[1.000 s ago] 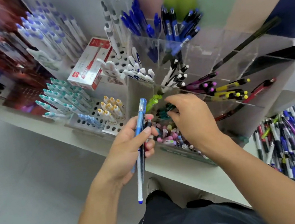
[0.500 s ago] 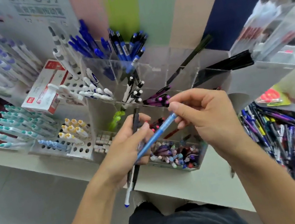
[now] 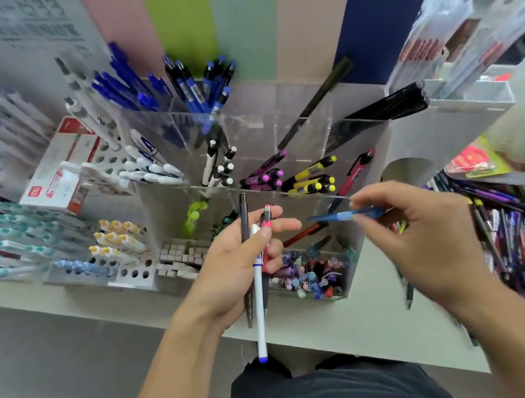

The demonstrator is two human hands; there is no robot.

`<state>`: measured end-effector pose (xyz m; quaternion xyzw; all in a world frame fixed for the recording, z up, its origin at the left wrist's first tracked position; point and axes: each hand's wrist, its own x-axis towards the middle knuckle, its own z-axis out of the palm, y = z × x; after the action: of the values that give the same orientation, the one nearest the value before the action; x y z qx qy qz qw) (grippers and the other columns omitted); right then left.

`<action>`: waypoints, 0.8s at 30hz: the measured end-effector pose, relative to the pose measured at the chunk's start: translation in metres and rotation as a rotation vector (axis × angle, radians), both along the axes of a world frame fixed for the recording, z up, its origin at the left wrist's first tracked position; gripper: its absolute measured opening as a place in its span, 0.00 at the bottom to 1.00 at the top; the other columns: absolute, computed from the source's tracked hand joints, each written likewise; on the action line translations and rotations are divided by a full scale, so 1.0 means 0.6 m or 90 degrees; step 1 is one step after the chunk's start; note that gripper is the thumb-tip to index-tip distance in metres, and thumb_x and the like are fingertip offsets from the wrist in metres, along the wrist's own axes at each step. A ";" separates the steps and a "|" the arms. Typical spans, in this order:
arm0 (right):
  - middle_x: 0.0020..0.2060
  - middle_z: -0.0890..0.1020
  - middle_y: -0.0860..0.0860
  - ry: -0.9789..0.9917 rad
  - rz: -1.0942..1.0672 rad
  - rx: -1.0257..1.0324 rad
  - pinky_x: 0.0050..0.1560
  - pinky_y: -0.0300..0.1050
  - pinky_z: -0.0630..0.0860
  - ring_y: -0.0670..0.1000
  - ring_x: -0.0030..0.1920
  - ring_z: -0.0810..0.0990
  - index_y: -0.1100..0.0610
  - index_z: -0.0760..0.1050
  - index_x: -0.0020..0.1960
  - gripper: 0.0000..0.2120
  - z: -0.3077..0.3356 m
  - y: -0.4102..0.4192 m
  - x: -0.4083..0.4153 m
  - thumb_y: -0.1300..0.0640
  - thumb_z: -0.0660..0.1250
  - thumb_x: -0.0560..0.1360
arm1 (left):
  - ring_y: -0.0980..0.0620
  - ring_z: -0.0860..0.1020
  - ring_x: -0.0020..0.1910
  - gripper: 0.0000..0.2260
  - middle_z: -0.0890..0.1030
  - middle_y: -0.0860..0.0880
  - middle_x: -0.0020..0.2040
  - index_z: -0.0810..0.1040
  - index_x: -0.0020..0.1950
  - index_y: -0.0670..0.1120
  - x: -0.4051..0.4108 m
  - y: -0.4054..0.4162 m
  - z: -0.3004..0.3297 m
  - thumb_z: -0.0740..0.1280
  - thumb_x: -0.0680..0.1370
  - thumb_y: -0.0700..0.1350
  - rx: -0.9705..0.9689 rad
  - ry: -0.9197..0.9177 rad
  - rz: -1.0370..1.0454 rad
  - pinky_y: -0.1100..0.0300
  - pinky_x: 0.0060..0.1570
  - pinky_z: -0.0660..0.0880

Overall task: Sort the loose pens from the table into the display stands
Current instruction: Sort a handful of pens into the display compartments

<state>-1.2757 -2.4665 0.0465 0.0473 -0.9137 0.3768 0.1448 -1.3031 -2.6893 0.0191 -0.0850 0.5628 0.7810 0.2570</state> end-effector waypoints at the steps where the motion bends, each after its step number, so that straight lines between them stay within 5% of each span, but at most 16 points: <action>1: 0.40 0.84 0.45 0.003 0.008 0.015 0.44 0.32 0.77 0.45 0.39 0.81 0.55 0.84 0.50 0.11 -0.006 -0.005 0.002 0.67 0.77 0.71 | 0.55 0.71 0.35 0.12 0.85 0.42 0.56 0.74 0.66 0.39 0.000 0.001 0.000 0.57 0.85 0.36 -0.017 0.011 -0.006 0.64 0.34 0.71; 6: 0.42 0.85 0.44 0.068 -0.010 -0.016 0.46 0.36 0.80 0.46 0.39 0.84 0.56 0.85 0.50 0.08 0.062 0.006 0.005 0.66 0.75 0.73 | 0.52 0.78 0.38 0.11 0.85 0.43 0.56 0.76 0.65 0.44 0.001 0.002 -0.005 0.59 0.85 0.40 -0.088 0.040 -0.003 0.60 0.41 0.77; 10: 0.41 0.85 0.43 0.039 0.054 0.033 0.44 0.38 0.81 0.44 0.38 0.83 0.54 0.85 0.49 0.09 0.091 0.017 0.002 0.66 0.75 0.72 | 0.50 0.78 0.35 0.10 0.85 0.44 0.53 0.76 0.65 0.46 0.002 0.002 -0.009 0.59 0.86 0.43 -0.082 0.005 0.023 0.60 0.35 0.77; 15: 0.41 0.79 0.46 -0.220 0.168 0.211 0.50 0.45 0.75 0.50 0.44 0.77 0.49 0.82 0.59 0.11 -0.025 -0.017 -0.021 0.57 0.72 0.77 | 0.54 0.67 0.30 0.08 0.84 0.45 0.49 0.73 0.63 0.42 -0.007 0.013 -0.007 0.59 0.85 0.42 -0.049 -0.020 0.046 0.65 0.28 0.65; 19: 0.47 0.83 0.49 -0.293 0.199 0.243 0.52 0.45 0.75 0.50 0.50 0.78 0.49 0.82 0.60 0.10 -0.051 -0.019 -0.017 0.52 0.69 0.80 | 0.56 0.68 0.33 0.10 0.84 0.42 0.51 0.74 0.63 0.37 -0.007 0.015 -0.004 0.61 0.84 0.39 -0.022 -0.019 0.026 0.66 0.30 0.68; 22: 0.43 0.85 0.41 -0.243 0.084 0.089 0.45 0.30 0.74 0.40 0.43 0.80 0.49 0.85 0.55 0.08 -0.024 0.006 -0.021 0.54 0.73 0.77 | 0.54 0.73 0.35 0.11 0.84 0.44 0.48 0.78 0.61 0.39 -0.007 0.014 -0.002 0.62 0.83 0.41 -0.037 0.004 0.019 0.64 0.34 0.73; 24: 0.40 0.85 0.40 -0.220 0.022 -0.055 0.42 0.30 0.75 0.40 0.42 0.82 0.49 0.85 0.52 0.06 -0.006 0.007 -0.030 0.54 0.73 0.76 | 0.52 0.76 0.36 0.11 0.83 0.45 0.44 0.80 0.61 0.42 -0.006 0.012 0.003 0.63 0.82 0.44 -0.060 0.016 0.006 0.62 0.36 0.76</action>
<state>-1.2937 -2.4625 0.0428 -0.0087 -0.9069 0.4209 -0.0190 -1.3068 -2.6821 0.0207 -0.0897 0.6017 0.7559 0.2418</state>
